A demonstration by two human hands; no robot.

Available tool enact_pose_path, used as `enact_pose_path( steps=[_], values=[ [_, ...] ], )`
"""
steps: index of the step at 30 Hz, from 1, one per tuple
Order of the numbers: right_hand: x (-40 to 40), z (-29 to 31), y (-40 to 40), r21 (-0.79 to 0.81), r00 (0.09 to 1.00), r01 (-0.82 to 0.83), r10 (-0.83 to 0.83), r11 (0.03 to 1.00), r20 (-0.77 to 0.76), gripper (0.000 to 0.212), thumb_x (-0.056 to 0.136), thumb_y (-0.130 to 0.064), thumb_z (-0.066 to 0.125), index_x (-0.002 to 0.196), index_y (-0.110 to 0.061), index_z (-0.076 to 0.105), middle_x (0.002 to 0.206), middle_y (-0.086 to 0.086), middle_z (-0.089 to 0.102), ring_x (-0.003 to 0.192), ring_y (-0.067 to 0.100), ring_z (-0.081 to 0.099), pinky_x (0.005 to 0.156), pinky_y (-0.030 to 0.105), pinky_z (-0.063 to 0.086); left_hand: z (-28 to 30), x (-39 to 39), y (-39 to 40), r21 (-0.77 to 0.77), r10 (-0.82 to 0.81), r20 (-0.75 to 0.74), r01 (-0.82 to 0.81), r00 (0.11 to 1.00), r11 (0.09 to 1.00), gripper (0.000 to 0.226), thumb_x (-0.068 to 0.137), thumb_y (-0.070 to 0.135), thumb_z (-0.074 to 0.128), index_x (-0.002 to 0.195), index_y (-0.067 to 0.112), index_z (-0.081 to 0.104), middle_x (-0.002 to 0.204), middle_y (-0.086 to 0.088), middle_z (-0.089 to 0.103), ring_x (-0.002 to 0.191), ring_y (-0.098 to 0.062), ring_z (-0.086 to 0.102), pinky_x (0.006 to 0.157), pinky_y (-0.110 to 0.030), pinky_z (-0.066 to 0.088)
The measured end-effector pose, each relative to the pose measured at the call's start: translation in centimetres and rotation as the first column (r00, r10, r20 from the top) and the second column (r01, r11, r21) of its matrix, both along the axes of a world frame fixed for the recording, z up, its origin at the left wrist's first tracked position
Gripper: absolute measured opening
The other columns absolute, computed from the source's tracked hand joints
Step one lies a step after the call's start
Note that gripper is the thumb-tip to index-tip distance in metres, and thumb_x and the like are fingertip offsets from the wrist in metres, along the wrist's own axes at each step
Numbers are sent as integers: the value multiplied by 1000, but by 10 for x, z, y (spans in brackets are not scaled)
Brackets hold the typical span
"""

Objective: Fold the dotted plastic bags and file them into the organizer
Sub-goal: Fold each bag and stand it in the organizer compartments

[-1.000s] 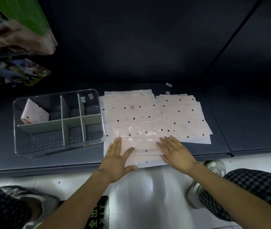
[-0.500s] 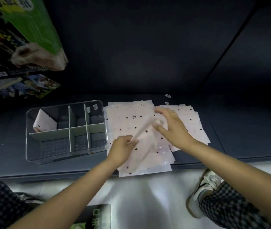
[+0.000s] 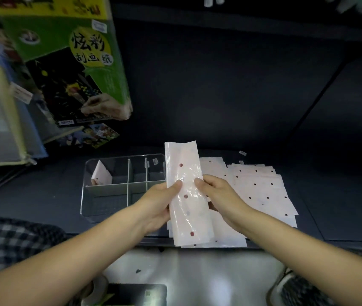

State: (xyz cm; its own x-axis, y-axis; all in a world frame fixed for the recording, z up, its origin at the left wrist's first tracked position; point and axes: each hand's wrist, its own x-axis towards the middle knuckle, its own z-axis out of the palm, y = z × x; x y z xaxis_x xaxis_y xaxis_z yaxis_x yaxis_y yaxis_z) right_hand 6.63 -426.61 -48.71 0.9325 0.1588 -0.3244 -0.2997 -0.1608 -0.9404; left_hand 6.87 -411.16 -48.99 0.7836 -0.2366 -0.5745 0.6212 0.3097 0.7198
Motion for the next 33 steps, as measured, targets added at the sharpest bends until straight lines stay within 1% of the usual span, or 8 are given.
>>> enact_pose_path(
  steps=[4,14,17,22,25,28,30,33],
  values=[
    [-3,11,-11,1,998,27,-27,1000,60,24,91,-18,61,88,5,65,71,2,69,67,12,66,63,21,53,3,1,4,6,-54,18,54,998,999,26,94,17,55,113,3,63,107,-15,70,102,-28,66,88,-41,53],
    [5,11,-28,146,995,83,-90,986,43,10,87,-7,62,89,-5,72,86,12,73,75,18,70,64,22,55,9,13,17,68,-62,185,50,981,996,14,88,1,59,98,0,68,95,-13,73,78,-20,72,64,-24,57],
    [4,11,-32,206,993,85,-99,975,58,12,85,0,61,88,-3,72,84,9,72,72,15,68,61,19,53,9,15,18,45,-24,195,16,981,999,15,86,-4,59,97,1,68,90,-15,72,71,-19,70,60,-23,57],
    [2,11,-34,184,985,82,-108,980,137,35,86,11,53,69,-11,74,70,1,71,62,8,65,56,14,50,8,13,17,64,-44,265,28,963,998,33,88,-10,51,68,6,72,82,-12,71,75,-19,68,63,-22,57],
    [0,11,-33,135,967,90,-119,987,226,33,86,12,51,71,-8,73,70,0,71,66,9,67,60,15,51,8,13,18,19,1,239,-6,971,1000,29,91,-3,49,82,10,73,85,-11,71,75,-18,68,64,-24,57],
    [-1,11,-30,90,951,96,-117,991,286,37,85,12,52,69,-12,74,72,0,71,68,10,67,61,16,51,5,11,15,-18,-18,148,21,989,1000,24,95,25,51,104,10,68,96,-14,72,81,-20,71,65,-26,57],
    [-2,11,-28,70,945,92,-109,993,307,40,85,13,51,67,-14,74,72,-1,71,67,8,66,60,15,51,1,10,11,53,-90,120,84,989,995,35,91,38,55,102,8,69,97,-12,73,82,-20,70,66,-27,57],
    [-3,10,-26,34,944,64,-71,997,322,45,85,13,49,65,-18,74,73,-2,72,69,8,67,61,15,51,-2,6,9,101,-88,122,76,989,992,27,90,31,59,87,8,71,88,-9,74,73,-16,69,62,-25,55]
  ],
)
